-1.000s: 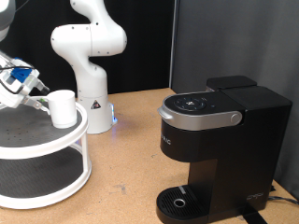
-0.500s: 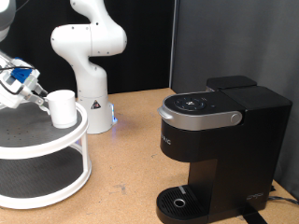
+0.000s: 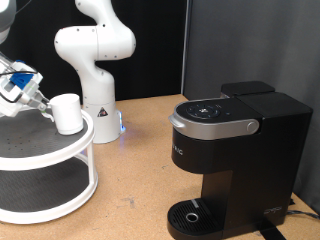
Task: Make a cup of coffee with the keurig machine
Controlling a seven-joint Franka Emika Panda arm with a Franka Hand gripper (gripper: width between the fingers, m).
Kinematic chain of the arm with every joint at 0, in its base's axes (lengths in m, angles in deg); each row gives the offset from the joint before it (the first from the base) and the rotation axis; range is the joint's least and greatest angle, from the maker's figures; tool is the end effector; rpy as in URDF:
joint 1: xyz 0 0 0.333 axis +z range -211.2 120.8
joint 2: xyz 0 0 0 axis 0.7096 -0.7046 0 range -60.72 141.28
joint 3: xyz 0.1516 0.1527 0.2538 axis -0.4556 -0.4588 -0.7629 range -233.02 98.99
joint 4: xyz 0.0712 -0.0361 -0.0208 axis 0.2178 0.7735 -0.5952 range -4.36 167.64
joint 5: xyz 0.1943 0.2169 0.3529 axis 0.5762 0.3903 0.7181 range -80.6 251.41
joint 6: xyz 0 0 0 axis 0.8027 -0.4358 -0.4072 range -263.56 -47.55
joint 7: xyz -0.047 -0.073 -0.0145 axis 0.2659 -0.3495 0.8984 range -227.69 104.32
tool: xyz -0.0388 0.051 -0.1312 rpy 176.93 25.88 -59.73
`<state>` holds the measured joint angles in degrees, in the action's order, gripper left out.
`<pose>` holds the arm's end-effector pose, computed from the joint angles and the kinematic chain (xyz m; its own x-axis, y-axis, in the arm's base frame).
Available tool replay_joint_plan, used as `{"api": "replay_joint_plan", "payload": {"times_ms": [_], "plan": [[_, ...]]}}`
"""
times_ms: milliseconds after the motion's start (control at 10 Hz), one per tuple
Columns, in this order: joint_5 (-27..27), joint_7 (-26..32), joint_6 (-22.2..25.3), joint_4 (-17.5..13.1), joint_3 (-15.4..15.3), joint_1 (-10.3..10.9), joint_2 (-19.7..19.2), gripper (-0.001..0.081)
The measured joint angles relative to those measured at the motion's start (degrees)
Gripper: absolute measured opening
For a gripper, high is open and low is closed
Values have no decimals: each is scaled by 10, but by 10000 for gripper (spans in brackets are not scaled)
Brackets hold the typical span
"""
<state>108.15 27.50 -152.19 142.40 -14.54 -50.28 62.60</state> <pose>0.2693 -0.2623 0.2593 0.8254 0.2136 0.5226 0.5237 -0.6355 -0.5674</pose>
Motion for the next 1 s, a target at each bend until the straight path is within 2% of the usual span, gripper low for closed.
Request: {"api": "replay_joint_plan", "payload": {"times_ms": [400,800,1000], "plan": [[0,-48,5,-12,-12,-5,22,67],[-11,-91,49,-40,-32,-8,58,67],[-19,-97,55,-43,-37,-9,65,67]]}}
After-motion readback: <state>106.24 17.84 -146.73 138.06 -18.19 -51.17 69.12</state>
